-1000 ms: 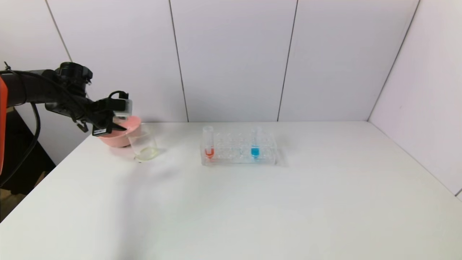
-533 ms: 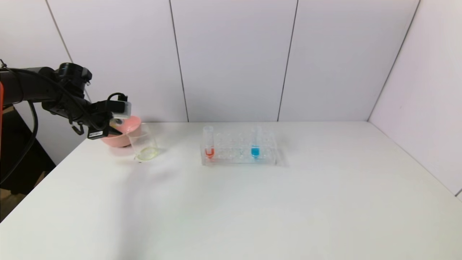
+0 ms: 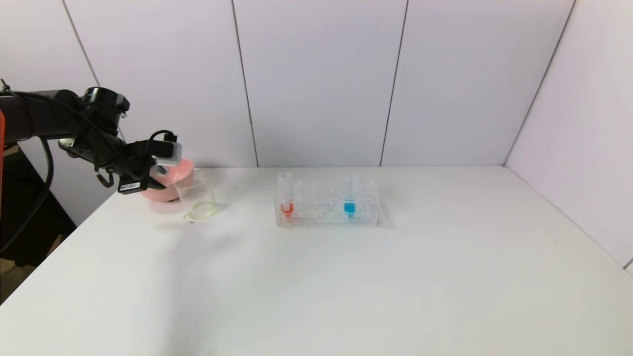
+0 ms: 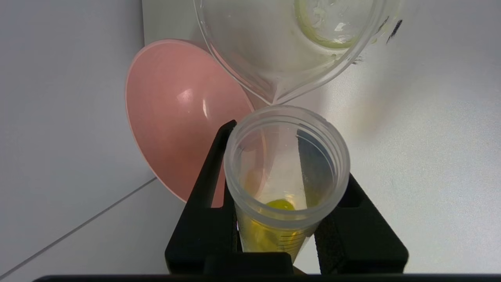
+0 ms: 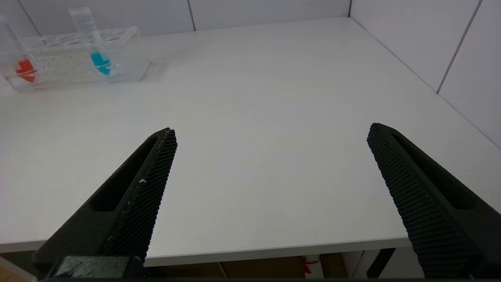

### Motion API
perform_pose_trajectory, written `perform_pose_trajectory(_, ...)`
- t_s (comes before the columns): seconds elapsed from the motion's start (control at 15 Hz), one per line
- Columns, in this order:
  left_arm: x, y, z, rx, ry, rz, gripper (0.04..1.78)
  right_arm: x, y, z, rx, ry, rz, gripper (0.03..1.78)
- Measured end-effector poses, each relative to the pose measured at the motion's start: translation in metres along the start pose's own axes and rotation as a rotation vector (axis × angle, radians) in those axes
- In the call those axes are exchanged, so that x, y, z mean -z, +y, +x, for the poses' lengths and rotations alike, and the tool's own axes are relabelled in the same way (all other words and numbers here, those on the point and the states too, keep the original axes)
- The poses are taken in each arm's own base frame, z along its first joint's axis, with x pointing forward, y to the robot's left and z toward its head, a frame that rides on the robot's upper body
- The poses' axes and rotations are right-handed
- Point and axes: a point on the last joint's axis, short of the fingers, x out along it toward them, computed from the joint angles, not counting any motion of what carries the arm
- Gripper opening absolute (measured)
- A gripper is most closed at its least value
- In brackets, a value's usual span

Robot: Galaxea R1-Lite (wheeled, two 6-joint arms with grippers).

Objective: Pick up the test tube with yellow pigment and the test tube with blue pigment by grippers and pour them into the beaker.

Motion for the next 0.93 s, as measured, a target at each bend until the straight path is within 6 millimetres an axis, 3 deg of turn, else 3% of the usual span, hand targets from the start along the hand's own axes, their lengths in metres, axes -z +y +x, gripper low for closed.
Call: perform_pose_trajectory(0.93, -0.0062, -0.0015, -0.0037, 0.01, 0.052, -0.021, 0.54, 0.0, 0.0, 0.0, 0.0, 0.0, 0.0, 1.77)
